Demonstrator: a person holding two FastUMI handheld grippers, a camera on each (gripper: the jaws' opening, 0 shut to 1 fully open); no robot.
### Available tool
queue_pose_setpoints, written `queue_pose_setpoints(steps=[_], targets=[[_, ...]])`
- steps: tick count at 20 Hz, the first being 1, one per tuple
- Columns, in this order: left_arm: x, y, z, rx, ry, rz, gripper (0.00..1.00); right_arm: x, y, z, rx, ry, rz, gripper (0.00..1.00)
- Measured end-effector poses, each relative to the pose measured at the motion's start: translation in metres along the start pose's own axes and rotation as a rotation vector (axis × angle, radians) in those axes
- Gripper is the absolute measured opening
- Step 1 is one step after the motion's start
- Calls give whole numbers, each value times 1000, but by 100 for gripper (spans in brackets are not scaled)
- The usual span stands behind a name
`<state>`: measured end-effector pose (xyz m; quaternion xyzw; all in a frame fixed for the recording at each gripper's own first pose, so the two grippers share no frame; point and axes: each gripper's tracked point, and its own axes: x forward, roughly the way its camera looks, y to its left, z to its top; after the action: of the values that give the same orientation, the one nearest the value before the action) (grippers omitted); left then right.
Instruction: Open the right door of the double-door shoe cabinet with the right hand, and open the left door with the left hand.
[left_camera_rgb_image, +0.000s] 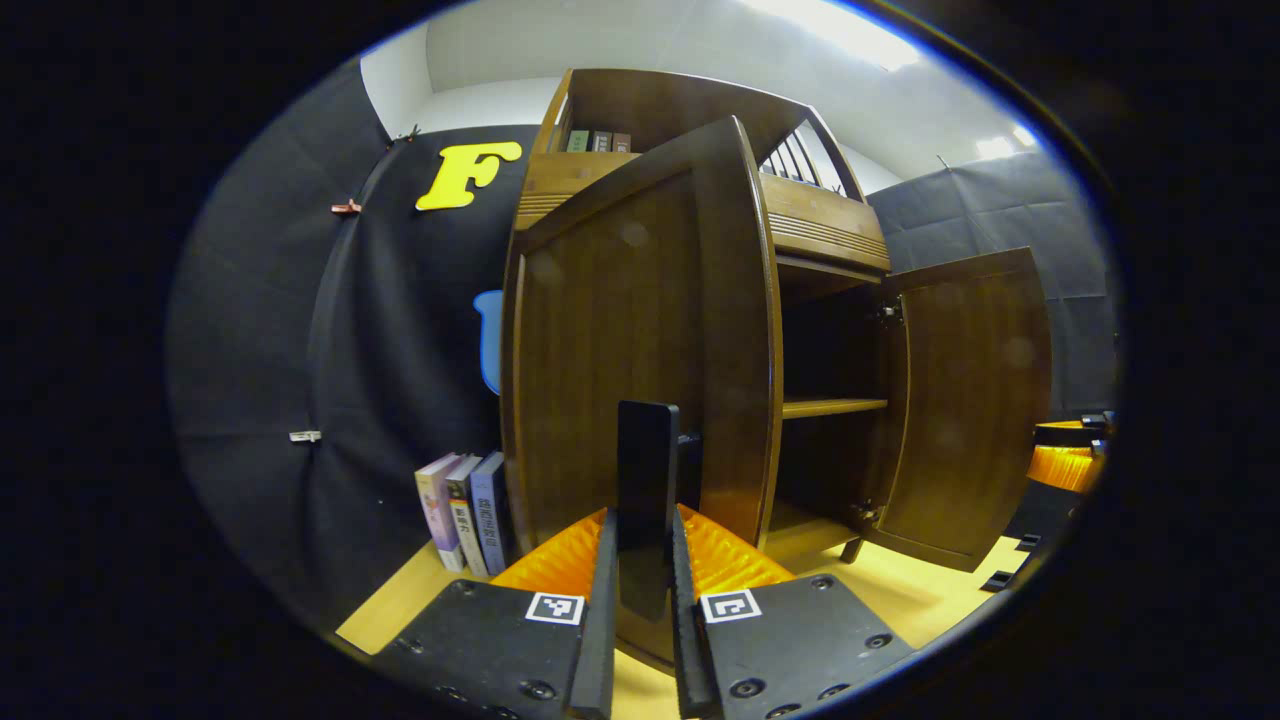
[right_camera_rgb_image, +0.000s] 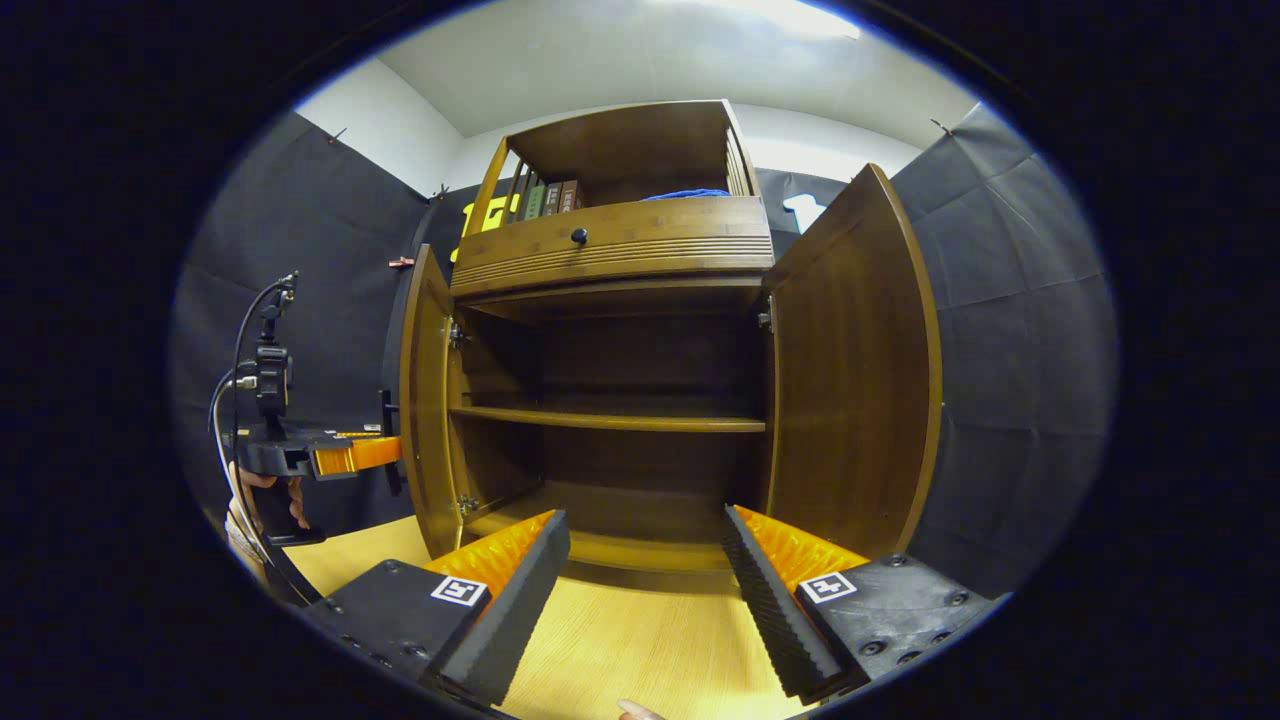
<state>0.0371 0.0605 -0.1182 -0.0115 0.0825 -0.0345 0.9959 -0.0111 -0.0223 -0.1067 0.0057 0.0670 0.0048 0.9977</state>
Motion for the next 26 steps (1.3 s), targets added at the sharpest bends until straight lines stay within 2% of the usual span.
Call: queue_pose_setpoints(steps=[2, 4, 8, 9, 11, 14, 16, 20, 22, 23, 26], targets=[[-9, 11, 1, 12, -4, 35, 26, -1, 5, -1, 0, 2, 11, 95], [-18, 26, 3, 23, -7, 74, 22, 0, 9, -3, 1, 5, 18, 98], [-36, 72, 3, 41, -15, 212, 12, 3, 20, -6, 1, 16, 38, 99], [-39, 80, 3, 35, -15, 235, 9, 5, 24, -6, 1, 17, 45, 95], [-46, 92, 1, 23, -10, 256, 5, 8, 28, -7, -1, 19, 52, 99], [-60, 106, -2, 27, -5, 278, 5, 13, 35, -11, -6, 30, 59, 97], [-70, 103, -1, 23, -13, 263, 5, 15, 41, -12, -7, 36, 67, 99], [-88, 81, 9, 44, -28, 238, 5, 19, 57, -11, 29, 38, 100, 96], [-92, 54, 23, 52, -48, 186, 5, 21, 58, -7, 41, 27, 91, 96], [-93, 42, 31, 55, -63, 164, 3, 24, 54, -5, 44, 25, 70, 99], [-88, 10, 51, 70, -102, 99, 5, 28, 57, -4, 77, 50, 48, 98]])
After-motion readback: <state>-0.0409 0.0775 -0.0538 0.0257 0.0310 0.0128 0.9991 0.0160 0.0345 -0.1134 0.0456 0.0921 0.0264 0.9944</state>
